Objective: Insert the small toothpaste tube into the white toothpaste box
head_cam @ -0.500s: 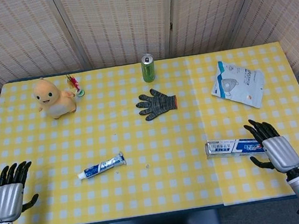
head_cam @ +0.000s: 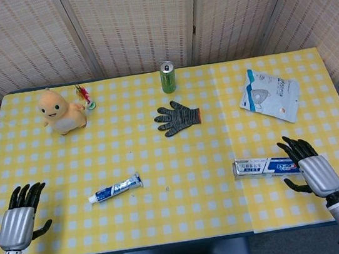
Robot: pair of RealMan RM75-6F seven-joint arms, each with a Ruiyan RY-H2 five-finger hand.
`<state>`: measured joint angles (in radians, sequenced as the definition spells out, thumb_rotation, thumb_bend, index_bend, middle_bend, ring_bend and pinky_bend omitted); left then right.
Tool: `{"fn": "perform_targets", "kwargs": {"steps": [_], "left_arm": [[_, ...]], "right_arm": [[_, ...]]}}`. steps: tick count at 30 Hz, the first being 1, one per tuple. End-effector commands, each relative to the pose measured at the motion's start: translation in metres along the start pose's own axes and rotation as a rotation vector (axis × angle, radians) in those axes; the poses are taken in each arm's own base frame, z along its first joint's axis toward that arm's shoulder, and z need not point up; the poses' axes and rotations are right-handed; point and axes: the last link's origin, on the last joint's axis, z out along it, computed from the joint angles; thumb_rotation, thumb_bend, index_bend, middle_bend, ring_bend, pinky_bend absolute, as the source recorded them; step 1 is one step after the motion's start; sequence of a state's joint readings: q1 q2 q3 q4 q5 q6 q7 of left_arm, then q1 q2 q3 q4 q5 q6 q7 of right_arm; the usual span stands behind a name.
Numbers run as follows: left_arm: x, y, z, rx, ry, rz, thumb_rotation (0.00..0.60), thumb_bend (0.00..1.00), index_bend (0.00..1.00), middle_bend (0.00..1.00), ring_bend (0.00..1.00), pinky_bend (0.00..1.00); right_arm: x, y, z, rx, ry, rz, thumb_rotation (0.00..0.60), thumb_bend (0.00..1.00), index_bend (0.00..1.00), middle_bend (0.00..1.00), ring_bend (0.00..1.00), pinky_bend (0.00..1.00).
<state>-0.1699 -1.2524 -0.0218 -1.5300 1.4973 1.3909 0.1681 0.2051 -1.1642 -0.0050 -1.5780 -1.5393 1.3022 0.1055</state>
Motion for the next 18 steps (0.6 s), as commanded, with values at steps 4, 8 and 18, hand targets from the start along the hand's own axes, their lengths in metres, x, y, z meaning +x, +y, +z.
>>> {"fn": "perform_targets", "kwargs": {"steps": [4, 8, 18], "left_arm": [[-0.013, 0.031, 0.019, -0.11, 0.006, -0.005, 0.6, 0.27, 0.17, 0.47, 0.51, 0.6], [-0.017, 0.052, 0.031, -0.145, -0.002, -0.023, 0.6, 0.27, 0.22, 0.78, 0.78, 0.82], [-0.028, 0.099, 0.053, -0.193, -0.063, -0.075, 0.6, 0.26, 0.38, 1.0, 1.0, 1.0]], "right_arm": [[0.003, 0.0, -0.001, 0.003, 0.01, 0.004, 0.6, 0.33, 0.0, 0.0, 0.0, 0.0], [0.002, 0.001, 0.0, 0.0, 0.006, 0.006, 0.6, 0.33, 0.0, 0.0, 0.0, 0.0], [0.001, 0.002, 0.002, -0.008, -0.001, 0.007, 0.6, 0.33, 0.0, 0.0, 0.0, 0.0]]}}
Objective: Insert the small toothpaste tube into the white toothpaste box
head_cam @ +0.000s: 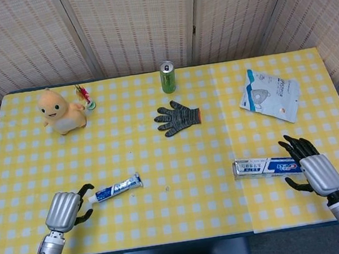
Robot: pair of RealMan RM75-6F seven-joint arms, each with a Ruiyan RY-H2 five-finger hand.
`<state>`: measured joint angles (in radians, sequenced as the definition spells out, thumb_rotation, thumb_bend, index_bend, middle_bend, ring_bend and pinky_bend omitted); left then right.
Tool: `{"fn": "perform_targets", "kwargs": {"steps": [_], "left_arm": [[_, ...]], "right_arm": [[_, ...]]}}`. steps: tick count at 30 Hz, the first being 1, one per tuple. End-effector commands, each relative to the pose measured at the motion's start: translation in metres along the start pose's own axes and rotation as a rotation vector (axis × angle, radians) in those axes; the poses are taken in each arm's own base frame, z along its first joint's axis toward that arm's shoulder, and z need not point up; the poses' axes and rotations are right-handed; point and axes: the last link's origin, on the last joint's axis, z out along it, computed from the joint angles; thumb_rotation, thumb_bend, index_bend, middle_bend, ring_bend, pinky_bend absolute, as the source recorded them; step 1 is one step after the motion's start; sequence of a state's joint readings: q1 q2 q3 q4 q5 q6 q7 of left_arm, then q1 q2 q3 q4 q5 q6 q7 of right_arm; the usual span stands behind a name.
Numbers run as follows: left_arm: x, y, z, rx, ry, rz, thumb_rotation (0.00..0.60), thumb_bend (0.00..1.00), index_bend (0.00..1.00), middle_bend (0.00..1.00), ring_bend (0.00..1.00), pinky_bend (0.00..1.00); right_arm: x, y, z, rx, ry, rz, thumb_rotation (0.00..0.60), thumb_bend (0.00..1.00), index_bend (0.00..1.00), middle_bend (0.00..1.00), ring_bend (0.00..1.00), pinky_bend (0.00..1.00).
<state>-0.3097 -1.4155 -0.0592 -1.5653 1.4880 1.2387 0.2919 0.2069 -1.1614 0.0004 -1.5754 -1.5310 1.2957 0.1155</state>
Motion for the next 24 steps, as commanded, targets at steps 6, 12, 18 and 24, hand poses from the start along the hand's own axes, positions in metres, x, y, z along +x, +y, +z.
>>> {"fn": "perform_targets", "kwargs": {"steps": [6, 12, 18, 24], "left_arm": [[-0.01, 0.035, 0.028, -0.015, -0.062, -0.088, 0.6, 0.27, 0.39, 1.0, 1.0, 1.0], [-0.017, 0.054, 0.047, -0.021, -0.098, -0.133, 0.6, 0.27, 0.4, 1.0, 1.0, 1.0], [-0.024, 0.066, 0.063, -0.015, -0.105, -0.119, 0.6, 0.27, 0.38, 1.0, 1.0, 1.0], [-0.03, 0.07, 0.075, 0.001, -0.111, -0.08, 0.6, 0.27, 0.4, 1.0, 1.0, 1.0]], "right_arm": [[0.001, 0.001, 0.0, -0.003, 0.002, 0.004, 0.6, 0.33, 0.0, 0.0, 0.0, 0.0], [0.003, 0.001, 0.0, -0.005, 0.002, 0.015, 0.6, 0.33, 0.0, 0.0, 0.0, 0.0], [0.008, 0.003, -0.001, -0.007, 0.023, 0.024, 0.6, 0.33, 0.0, 0.0, 0.0, 0.0], [0.009, 0.005, 0.0, -0.01, 0.022, 0.027, 0.6, 0.33, 0.0, 0.0, 0.0, 0.0]]}}
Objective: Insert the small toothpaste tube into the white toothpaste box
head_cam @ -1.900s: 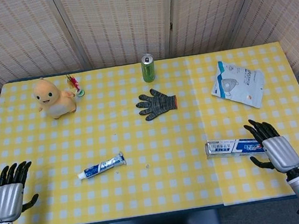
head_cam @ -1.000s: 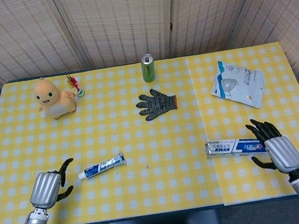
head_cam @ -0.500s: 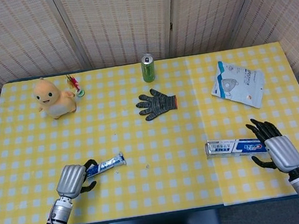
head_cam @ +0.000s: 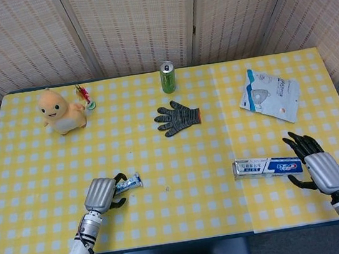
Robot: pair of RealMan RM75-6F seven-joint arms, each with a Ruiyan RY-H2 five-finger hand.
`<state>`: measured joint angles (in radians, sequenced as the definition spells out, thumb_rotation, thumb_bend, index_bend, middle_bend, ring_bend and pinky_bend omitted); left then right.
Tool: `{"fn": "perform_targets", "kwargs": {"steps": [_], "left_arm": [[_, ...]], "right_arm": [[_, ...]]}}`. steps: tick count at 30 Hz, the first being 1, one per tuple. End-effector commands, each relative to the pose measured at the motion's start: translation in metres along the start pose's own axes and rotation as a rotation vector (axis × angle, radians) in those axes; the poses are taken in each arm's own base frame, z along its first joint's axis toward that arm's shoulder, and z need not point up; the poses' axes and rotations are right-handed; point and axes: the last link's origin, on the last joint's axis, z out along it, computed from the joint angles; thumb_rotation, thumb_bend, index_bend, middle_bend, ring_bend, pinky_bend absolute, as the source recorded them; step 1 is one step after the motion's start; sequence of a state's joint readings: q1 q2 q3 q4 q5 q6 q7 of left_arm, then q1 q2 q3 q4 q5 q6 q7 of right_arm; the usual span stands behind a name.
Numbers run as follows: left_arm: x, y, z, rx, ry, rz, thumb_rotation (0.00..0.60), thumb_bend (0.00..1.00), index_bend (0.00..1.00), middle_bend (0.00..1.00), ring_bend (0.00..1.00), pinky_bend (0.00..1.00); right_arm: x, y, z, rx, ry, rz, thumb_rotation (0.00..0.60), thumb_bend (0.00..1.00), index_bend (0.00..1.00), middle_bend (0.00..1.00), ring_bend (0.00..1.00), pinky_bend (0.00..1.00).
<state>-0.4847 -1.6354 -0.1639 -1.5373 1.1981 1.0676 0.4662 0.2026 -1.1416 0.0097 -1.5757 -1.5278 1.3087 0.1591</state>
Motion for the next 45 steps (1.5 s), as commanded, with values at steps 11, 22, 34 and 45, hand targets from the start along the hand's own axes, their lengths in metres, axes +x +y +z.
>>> {"fn": "perform_targets", "kwargs": {"steps": [11, 22, 34, 45], "left_arm": [[-0.003, 0.002, 0.023, 0.036, -0.018, 0.011, 0.6, 0.27, 0.4, 1.0, 1.0, 1.0], [-0.008, 0.005, 0.038, 0.034, -0.037, 0.022, 0.6, 0.27, 0.42, 1.0, 1.0, 1.0], [-0.015, 0.008, 0.043, 0.027, -0.049, 0.007, 0.6, 0.47, 0.65, 1.0, 1.0, 1.0], [0.013, 0.017, 0.022, -0.034, -0.024, -0.297, 0.6, 0.71, 0.88, 1.0, 1.0, 1.0]], "right_arm": [[0.002, 0.005, 0.005, -0.018, 0.001, 0.008, 0.6, 0.33, 0.0, 0.0, 0.0, 0.0], [0.004, 0.009, 0.006, -0.038, 0.007, 0.016, 0.6, 0.34, 0.0, 0.0, 0.0, 0.0], [0.005, 0.011, 0.006, -0.049, 0.01, 0.019, 0.6, 0.33, 0.0, 0.0, 0.0, 0.0], [0.0, 0.005, 0.005, -0.026, -0.017, 0.015, 0.6, 0.33, 0.0, 0.0, 0.0, 0.0]]}}
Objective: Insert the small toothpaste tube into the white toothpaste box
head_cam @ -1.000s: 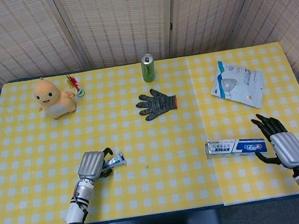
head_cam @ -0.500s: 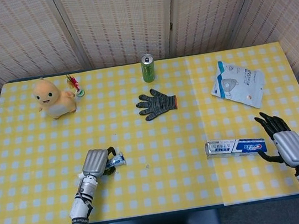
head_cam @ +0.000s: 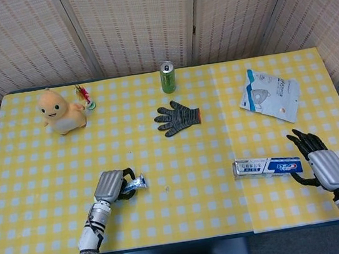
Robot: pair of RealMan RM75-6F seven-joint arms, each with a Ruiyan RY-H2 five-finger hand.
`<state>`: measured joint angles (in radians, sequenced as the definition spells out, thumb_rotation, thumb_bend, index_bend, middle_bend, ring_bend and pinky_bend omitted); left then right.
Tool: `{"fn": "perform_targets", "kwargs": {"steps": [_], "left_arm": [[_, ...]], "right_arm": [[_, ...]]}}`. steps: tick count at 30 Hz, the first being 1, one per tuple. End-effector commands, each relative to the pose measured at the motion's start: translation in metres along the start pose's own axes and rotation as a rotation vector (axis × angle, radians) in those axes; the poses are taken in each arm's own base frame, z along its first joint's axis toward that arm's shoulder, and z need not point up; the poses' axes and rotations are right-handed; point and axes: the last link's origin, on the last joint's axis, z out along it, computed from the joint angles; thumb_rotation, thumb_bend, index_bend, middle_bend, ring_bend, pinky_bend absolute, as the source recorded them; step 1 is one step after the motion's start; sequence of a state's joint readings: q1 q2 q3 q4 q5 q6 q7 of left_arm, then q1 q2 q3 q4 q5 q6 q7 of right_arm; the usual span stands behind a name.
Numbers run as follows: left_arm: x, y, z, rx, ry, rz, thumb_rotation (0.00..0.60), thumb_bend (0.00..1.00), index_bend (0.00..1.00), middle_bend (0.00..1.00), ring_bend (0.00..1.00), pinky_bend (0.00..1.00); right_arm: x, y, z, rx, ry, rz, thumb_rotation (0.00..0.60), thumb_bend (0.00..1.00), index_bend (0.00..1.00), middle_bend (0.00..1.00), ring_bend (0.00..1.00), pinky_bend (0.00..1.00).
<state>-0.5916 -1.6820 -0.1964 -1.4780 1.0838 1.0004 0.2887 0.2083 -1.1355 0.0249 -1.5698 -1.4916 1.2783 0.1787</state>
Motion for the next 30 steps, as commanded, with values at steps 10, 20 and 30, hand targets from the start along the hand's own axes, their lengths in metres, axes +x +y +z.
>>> {"fn": "perform_targets", "kwargs": {"steps": [10, 20, 30], "left_arm": [[0.037, 0.018, -0.035, -0.084, 0.016, -0.368, 0.6, 0.72, 0.89, 1.0, 1.0, 1.0], [0.058, 0.023, -0.052, -0.135, 0.005, -0.483, 0.6, 0.73, 0.89, 1.0, 1.0, 1.0], [0.061, 0.023, -0.059, -0.153, 0.009, -0.479, 0.6, 0.73, 0.89, 1.0, 1.0, 1.0]], "right_arm": [[-0.014, -0.016, 0.018, 0.056, -0.128, -0.015, 0.6, 0.33, 0.0, 0.0, 0.0, 0.0], [-0.032, -0.017, 0.034, 0.0, -0.209, -0.014, 0.6, 0.33, 0.0, 0.0, 0.05, 0.0], [-0.05, -0.006, 0.046, -0.074, -0.276, -0.002, 0.6, 0.33, 0.1, 0.09, 0.11, 0.02]]}}
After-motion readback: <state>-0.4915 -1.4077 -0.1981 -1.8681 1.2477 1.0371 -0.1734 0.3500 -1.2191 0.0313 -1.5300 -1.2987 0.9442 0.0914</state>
